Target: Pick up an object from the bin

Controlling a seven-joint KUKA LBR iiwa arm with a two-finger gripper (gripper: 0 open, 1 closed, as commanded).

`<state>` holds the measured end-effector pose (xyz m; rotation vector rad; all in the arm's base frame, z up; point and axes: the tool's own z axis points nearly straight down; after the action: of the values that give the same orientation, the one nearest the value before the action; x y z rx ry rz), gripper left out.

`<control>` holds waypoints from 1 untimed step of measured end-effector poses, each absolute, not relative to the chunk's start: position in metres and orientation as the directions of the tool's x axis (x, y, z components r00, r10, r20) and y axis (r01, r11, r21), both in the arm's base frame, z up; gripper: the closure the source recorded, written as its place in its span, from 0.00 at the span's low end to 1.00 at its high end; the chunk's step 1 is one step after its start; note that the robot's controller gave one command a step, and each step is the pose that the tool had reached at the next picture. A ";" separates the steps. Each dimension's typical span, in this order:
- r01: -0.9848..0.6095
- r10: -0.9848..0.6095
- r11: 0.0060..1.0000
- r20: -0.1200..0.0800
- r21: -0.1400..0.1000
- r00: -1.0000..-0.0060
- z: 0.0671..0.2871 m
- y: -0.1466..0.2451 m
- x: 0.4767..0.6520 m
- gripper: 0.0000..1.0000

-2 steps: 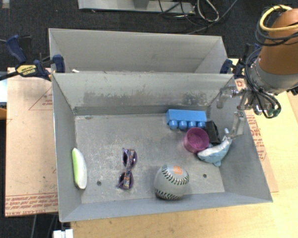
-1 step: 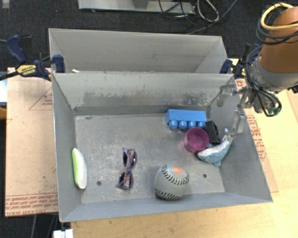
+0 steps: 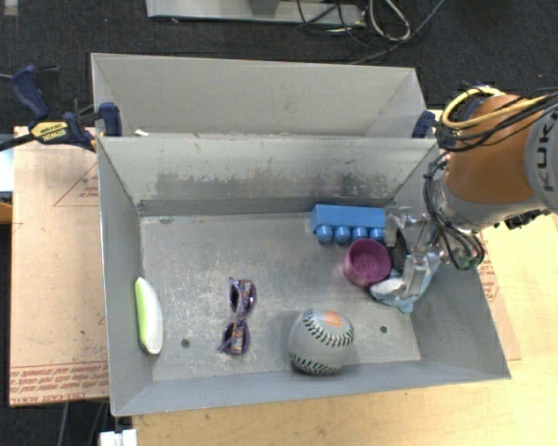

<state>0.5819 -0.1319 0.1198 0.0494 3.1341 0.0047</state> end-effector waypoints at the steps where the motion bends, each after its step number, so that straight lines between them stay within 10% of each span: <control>1: 0.035 0.035 0.999 -0.005 0.001 -0.999 0.152 -0.119 0.578 0.00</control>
Offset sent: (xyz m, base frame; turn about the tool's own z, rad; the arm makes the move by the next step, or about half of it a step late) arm -0.0099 -0.0111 -0.0072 0.1511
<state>0.5784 -0.1189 0.1516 0.0553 3.1356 0.0014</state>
